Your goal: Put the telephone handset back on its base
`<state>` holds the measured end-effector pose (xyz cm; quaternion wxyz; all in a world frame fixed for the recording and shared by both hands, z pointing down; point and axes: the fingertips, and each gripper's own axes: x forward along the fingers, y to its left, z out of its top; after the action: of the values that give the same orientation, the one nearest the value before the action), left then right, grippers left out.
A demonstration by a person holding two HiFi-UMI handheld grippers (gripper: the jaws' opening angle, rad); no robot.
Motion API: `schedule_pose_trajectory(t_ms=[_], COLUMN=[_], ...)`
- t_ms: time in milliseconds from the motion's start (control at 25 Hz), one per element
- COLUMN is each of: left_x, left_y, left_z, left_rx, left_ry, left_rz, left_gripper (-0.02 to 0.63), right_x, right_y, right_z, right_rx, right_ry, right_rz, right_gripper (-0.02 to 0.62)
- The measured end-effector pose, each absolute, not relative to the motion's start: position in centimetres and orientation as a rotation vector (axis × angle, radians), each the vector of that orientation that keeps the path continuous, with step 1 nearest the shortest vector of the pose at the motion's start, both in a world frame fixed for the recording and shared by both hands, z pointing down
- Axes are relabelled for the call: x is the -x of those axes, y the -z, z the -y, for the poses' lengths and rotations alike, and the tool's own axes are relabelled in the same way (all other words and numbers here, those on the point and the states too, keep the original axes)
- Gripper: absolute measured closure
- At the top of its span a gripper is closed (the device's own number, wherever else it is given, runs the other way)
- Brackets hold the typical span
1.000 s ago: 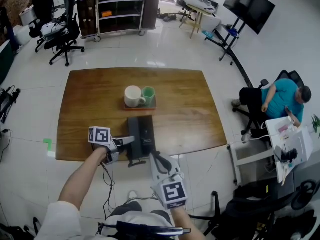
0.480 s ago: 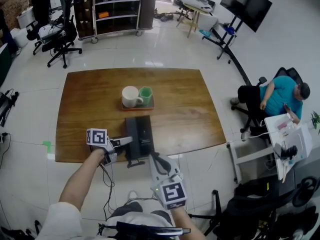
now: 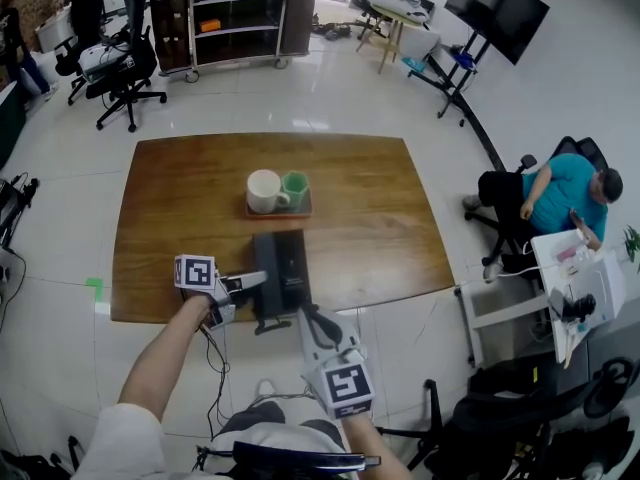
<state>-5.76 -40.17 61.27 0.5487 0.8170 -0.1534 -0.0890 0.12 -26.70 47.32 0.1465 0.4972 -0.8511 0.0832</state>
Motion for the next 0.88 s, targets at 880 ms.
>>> schedule_pose_trajectory(t_ms=[880], left_x=[6.9], left_y=[-59.8], left_z=[41.1], left_rx=[-2.040], left_ry=[0.161], left_rz=[0.503], left_gripper=[0.417], right_x=[-0.1], right_y=[-47.6], right_z=[26.0], right_rx=[-1.421], right_ry=[-0.273], right_rz=[2.474], right_gripper=[0.591])
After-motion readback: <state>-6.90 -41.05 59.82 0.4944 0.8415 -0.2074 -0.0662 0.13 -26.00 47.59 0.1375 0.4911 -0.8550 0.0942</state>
